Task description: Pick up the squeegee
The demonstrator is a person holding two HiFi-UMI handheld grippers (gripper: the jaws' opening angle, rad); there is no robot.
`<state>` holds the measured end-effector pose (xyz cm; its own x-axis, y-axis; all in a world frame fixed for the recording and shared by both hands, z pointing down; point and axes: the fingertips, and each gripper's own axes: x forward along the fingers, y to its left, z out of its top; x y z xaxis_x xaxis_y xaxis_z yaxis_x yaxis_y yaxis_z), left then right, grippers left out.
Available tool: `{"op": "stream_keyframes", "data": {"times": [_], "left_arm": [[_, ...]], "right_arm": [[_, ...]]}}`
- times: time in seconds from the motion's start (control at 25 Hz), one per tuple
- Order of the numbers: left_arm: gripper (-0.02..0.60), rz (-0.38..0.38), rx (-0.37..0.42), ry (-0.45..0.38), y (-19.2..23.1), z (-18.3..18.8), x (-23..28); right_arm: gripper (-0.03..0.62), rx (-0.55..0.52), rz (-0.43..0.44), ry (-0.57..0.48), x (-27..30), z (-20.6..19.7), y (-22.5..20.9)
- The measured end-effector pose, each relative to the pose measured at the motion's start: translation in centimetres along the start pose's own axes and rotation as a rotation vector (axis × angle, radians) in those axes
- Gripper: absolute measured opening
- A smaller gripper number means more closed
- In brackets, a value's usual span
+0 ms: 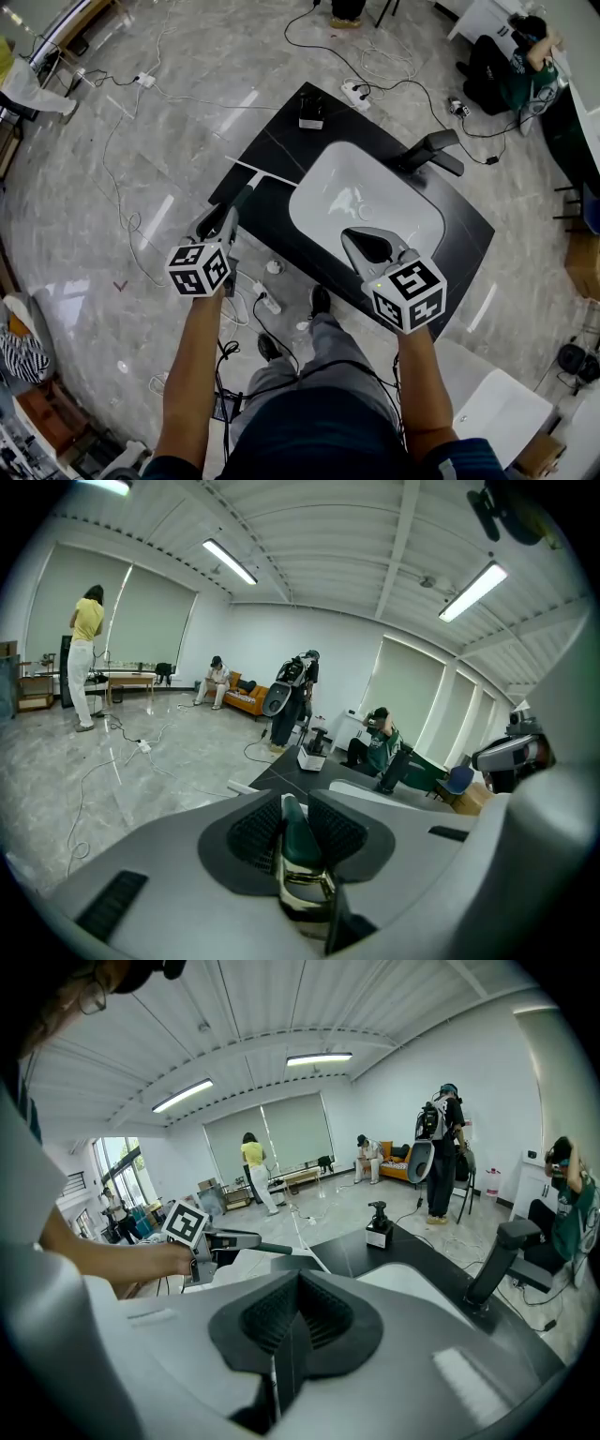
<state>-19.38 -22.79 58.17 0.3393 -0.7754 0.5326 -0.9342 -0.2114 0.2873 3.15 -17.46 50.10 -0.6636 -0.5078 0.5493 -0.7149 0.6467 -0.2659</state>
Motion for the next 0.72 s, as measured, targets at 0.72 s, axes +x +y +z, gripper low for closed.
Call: {"op": "stream_keyframes", "data": {"times": [0.72], "left_arm": [[0.084, 0.010, 0.024, -0.117, -1.6, 3.2, -3.6]], "right_arm": [[0.011, -0.011, 0.007, -0.013, -3.4, -1.3, 1.8]]}}
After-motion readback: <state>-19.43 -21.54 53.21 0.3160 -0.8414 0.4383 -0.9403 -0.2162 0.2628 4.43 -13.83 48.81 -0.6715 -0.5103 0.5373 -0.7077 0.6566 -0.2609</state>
